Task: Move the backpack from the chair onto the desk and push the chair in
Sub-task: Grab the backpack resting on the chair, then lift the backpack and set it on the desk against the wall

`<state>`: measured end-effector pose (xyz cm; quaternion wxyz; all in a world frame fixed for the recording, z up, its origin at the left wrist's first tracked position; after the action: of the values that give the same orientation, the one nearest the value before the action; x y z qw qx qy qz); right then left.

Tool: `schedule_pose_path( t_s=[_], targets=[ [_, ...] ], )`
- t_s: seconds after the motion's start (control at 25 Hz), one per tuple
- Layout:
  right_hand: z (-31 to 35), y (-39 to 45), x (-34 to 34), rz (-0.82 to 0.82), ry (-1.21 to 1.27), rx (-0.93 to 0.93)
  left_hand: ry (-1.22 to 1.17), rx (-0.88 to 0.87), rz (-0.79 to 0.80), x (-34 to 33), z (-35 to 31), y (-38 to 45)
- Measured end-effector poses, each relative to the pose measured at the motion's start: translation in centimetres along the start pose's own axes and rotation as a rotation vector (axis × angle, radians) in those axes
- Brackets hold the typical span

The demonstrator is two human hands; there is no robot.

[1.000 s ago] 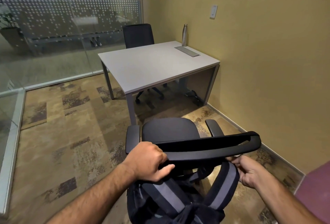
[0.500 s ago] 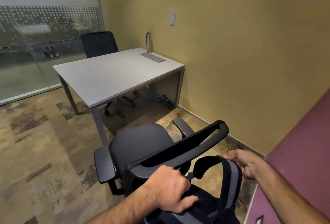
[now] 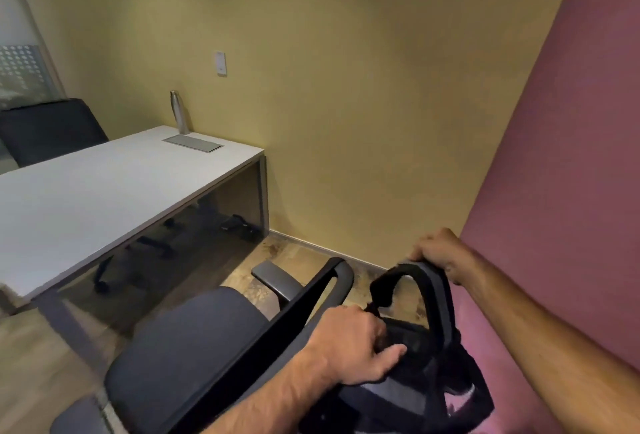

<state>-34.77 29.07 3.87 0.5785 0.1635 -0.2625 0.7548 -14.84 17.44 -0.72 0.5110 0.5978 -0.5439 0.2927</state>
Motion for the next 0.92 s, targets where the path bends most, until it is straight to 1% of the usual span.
schedule_pose_path(
  t_s=[0.12,0.24,0.36,0.48,0.56,0.6,0.64,0.72,0.76,0.8,0.84,0.88,0.92],
  targets=[
    [2.6,3.1,1.8,-0.019,-0.246,0.217,-0.119,0.043,-0.084,-0.6,-0.4,4.7],
    [5.7,6.1,3.4,-0.055,-0.491,0.392,-0.222,0.076,-0.172,-0.8,-1.3,9.6],
    [8.6,8.9,4.3,-0.055,-0.585,0.487,-0.384,0.113,-0.249,-0.9,-2.3,14.0],
    [10.8,11.1,5.1,-0.088,-0.644,0.573,-0.534,0.059,-0.331,-1.2,-2.9,17.5],
    [12.1,12.4,6.2,-0.110,-0.669,0.642,-0.587,0.006,-0.383,-0.8,-2.6,19.7],
    [12.7,12.9,6.8,-0.113,-0.686,0.678,-0.606,-0.001,-0.446,-0.3,-1.9,20.8],
    [13.2,13.4,7.5,-0.104,-0.710,0.715,-0.626,0.009,-0.545,0.4,-0.8,21.8],
    [14.1,14.1,8.7,-0.066,-0.748,0.779,-0.670,0.082,-0.740,2.1,2.5,24.3],
    [14.6,14.4,9.0,-0.046,-0.772,0.812,-0.704,0.149,-0.771,2.9,4.4,25.7],
    [15.1,14.7,9.1,-0.028,-0.805,0.848,-0.763,0.230,-0.703,3.5,5.9,27.1],
    [15.5,14.9,9.0,-0.014,-0.833,0.887,-0.863,0.285,-0.547,3.8,6.9,28.8],
    [16.0,15.2,8.8,-0.006,-0.852,0.921,-0.955,0.301,-0.360,3.8,7.5,30.5],
    [16.4,15.5,8.7,0.003,-0.857,0.941,-1.012,0.286,-0.211,3.7,7.7,31.8]
  ],
)
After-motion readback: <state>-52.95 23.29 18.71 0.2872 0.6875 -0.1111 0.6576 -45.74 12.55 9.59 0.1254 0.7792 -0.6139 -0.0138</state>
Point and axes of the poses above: each hand's wrist, its own y-axis towards the middle knuckle, its own x-axis out of the back of the hand, z = x × y, the point moved 3 cm from there along y, towards the middle knuckle, and after that the axes turned 3 degrees about -z, right-handed, at the moved point
